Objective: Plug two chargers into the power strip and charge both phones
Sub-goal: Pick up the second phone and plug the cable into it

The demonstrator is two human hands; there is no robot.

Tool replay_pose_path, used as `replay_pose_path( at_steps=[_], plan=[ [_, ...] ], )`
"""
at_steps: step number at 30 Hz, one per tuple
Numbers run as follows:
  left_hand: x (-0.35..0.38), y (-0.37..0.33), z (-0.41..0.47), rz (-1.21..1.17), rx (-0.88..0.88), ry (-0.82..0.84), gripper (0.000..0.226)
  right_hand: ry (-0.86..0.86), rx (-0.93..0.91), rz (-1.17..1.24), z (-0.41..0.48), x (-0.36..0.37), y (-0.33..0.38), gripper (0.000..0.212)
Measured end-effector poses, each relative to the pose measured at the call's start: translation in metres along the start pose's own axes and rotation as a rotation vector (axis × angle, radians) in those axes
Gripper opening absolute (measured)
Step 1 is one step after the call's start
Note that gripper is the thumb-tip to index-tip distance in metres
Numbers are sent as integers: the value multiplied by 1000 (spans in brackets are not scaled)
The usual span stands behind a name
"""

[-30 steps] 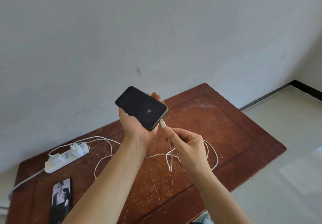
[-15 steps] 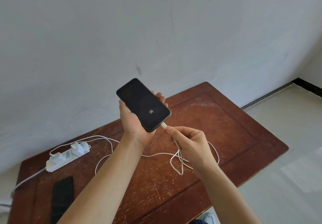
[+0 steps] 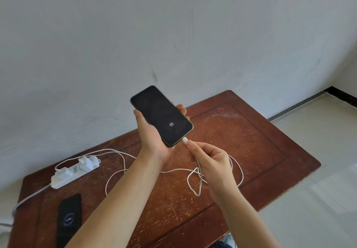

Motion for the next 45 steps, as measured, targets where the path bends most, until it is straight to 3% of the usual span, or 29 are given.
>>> replay_pose_path(
  at_steps=[10,18,26,45],
  plan=[
    [2,7,-9,25,-7,41,85,49,70,91,-4,0,-7,13],
    [-3,8,-10,79,-119,83,74,190,100,-112,-4,-2,-6,23],
    [-8,1,-16,139,-105,48,57,143,87,-14,-3,-10,2,30],
    [6,8,-35,164,-148,58,65,136,79,13,-9,-27,-9,25]
  ],
)
Point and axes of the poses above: each hand's wrist, its own z-axis towards the middle knuckle, its own x-axis out of the palm, y = z × x, the point moved 8 cm from there along z, towards the middle knuckle, and after that the axes turned 6 degrees about x, right-handed, at the moved point
